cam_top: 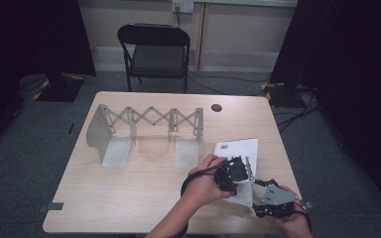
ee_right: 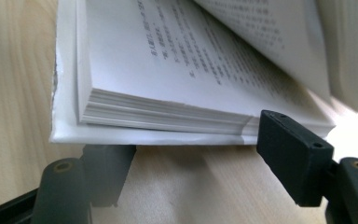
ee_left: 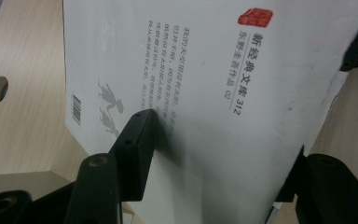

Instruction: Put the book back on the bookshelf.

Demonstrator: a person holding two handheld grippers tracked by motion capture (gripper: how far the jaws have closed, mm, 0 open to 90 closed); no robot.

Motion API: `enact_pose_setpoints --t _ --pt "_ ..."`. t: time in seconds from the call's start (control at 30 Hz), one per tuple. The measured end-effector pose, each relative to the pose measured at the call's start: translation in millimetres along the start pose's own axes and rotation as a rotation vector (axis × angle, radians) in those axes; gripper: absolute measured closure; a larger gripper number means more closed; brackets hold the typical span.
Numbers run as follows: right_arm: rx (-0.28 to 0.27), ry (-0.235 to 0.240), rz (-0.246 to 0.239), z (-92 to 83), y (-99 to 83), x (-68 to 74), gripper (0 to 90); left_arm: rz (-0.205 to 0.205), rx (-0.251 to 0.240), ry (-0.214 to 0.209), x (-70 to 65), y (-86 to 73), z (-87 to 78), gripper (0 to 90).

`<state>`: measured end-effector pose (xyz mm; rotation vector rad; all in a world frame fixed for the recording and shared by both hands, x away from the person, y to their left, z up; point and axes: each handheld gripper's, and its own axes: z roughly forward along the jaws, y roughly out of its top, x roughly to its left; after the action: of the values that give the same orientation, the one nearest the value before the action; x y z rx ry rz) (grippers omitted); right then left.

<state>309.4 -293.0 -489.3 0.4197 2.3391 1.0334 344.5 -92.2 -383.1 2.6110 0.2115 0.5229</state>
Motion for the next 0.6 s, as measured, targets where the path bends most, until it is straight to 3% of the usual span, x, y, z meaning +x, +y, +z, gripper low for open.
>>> enact_pose_setpoints --t 0.23,0.43,0.6 --pt "-0.02 0.008 -0.05 -2.4 5.4 2.7 28.5 0.017 0.014 -0.003 -0.7 1.1 -3.6 45.6" --pt "-0.051 0.008 -0.146 -4.3 10.9 5.1 30.2 0.035 0.027 -0.001 -2.3 0.8 -5.6 45.7" --pt "-0.057 0.041 -0.239 -4.4 15.8 6.8 40.8 0.037 0.026 -0.012 -3.9 -1.2 -5.1 45.1"
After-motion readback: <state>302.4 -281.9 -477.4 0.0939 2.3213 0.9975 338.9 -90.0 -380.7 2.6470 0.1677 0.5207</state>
